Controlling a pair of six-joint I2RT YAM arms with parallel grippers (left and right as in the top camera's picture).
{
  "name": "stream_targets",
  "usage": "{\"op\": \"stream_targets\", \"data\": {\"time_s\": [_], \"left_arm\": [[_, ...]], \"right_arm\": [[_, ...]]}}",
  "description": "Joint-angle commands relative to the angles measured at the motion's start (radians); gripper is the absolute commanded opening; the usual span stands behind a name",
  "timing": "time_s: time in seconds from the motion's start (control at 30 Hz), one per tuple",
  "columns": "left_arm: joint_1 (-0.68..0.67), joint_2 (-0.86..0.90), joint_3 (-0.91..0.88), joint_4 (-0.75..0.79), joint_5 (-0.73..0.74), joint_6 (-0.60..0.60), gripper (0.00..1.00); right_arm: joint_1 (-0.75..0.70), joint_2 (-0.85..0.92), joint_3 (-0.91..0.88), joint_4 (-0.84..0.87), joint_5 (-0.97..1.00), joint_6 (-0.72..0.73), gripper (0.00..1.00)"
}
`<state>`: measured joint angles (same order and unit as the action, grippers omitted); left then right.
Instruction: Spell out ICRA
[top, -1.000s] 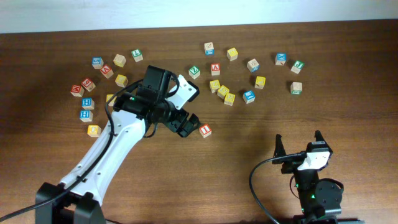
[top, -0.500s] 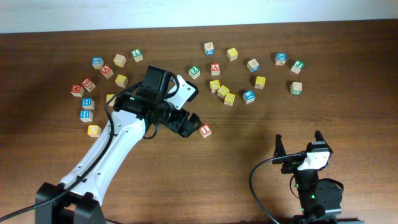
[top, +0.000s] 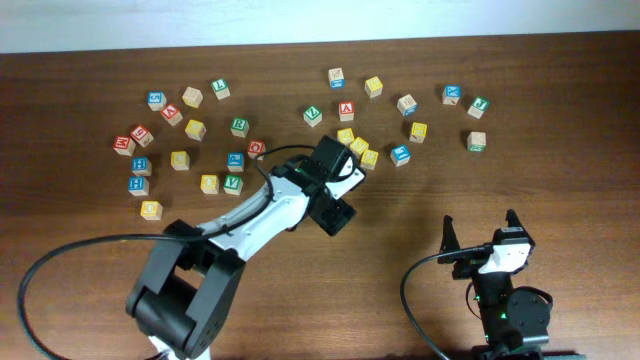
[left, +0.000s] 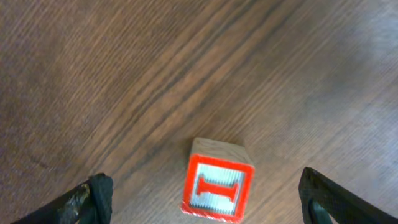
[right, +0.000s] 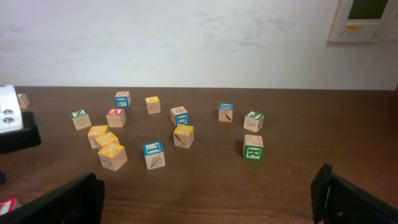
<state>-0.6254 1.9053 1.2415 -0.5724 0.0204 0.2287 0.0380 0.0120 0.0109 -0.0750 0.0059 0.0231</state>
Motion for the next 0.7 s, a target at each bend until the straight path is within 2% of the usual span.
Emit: {"op": "stream_targets", "data": {"time_s": [0.0,0.27,0.67], "left_arm": [[-0.003,0.015,-0.003,0.020,-0.021,0.011,0.77],[-0.003,0.015,-0.003,0.048,-0.017,0.003,0.69],[-0.003,0.015,-0.003,0.044,0.017,-0.011,0.67]], "right_arm": [[-0.007,-0.006,-0.005,-0.007,0.005,-0.001,0.98],[-0.008,-0.006,-0.005,-0.007,0.005,-0.001,0.98],[-0.007,-0.006,-0.005,-0.007,0.005,-0.001,0.98]]}}
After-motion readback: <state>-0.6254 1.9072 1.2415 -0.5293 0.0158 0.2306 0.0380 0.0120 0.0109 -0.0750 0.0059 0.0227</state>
